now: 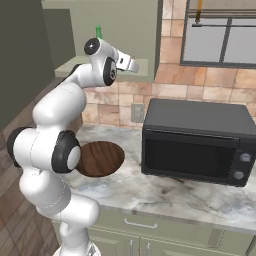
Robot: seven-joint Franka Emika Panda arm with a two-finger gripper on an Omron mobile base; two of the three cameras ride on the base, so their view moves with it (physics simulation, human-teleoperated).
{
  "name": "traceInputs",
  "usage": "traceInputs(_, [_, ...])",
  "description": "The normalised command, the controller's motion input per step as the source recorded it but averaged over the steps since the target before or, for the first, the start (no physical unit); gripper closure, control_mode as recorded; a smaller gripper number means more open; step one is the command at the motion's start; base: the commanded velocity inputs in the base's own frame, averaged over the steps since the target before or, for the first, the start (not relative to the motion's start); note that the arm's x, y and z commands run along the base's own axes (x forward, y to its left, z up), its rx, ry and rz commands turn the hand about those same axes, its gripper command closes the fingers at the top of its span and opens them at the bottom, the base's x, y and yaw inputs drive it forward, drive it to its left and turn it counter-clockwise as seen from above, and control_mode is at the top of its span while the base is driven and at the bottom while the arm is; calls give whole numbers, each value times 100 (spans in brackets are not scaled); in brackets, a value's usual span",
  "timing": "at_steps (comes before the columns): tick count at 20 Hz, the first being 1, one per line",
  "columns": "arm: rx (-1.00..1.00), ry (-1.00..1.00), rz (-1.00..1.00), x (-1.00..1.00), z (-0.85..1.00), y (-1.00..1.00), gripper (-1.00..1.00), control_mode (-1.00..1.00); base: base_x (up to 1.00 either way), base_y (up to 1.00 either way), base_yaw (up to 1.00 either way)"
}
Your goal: Pick the carrot from the cabinet and place it in the bowl. Then pick the bowl and place it in the sink. Then turn on the sink facuet.
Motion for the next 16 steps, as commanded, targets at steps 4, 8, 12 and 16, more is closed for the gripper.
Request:
traceInputs(4, [0,0,0,-1,-4,0,100,-100,0,0,0])
traceInputs(8, [0,0,1,-42,-3,2,100,-100,0,0,0])
traceInputs(12, [0,0,5,-97,-1,24,100,-100,0,0,0])
traceInputs(16, [0,0,7,-100,0,20,100,-100,0,0,0])
